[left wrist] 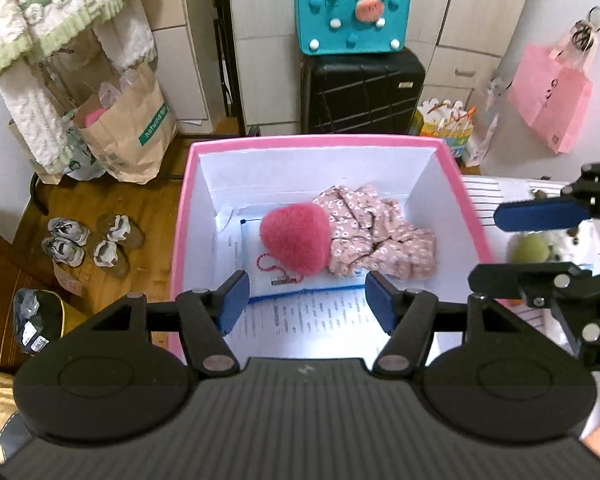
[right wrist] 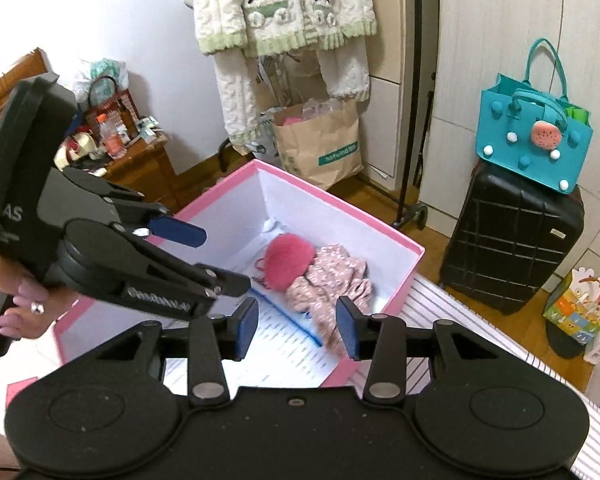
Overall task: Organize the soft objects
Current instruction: 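Open both tools and move them back toward the lilac plush on the bed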
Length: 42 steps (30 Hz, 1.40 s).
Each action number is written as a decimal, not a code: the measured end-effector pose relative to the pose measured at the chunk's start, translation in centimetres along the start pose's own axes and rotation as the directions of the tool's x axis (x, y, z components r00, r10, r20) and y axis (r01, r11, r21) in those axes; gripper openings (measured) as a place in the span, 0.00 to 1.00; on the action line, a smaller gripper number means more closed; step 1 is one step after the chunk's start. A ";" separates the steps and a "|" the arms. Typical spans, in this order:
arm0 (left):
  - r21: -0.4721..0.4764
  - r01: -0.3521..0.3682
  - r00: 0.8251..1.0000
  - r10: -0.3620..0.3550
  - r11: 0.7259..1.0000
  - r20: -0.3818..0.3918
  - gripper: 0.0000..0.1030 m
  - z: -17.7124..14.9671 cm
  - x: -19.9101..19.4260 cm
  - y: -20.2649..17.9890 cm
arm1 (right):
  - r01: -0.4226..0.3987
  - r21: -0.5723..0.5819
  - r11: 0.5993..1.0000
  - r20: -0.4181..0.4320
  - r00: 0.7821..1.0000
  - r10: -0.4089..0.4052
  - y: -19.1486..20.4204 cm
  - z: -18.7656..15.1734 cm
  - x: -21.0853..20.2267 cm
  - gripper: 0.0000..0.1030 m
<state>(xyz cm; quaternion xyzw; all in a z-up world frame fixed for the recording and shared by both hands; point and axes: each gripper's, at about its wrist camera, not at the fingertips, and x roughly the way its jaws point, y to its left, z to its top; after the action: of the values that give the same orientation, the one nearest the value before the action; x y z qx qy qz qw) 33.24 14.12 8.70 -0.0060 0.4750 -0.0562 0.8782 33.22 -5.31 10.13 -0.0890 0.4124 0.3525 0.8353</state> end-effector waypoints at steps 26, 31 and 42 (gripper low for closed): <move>0.204 0.189 0.962 -0.223 0.961 0.159 0.75 -8.3 -14.3 -6.2 | 0.073 -0.031 0.997 0.168 0.983 -0.067 3.8 -13.4 -16.1 0.55; 0.280 0.170 0.947 -0.235 0.945 0.219 0.75 -10.5 -16.1 -8.6 | 0.115 -0.002 0.993 0.181 0.977 -0.113 3.7 -16.8 -17.9 0.57; 0.337 0.188 0.923 -0.283 0.923 0.261 0.84 -14.3 -15.6 -11.0 | 0.101 0.162 0.982 0.196 0.972 -0.132 1.6 -26.1 -17.8 0.61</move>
<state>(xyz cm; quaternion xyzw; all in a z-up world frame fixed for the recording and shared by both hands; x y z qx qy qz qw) 11.84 5.42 14.52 0.0636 0.3150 -0.2337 0.9177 8.47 -24.78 6.90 -0.0127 0.3434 0.2779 0.8970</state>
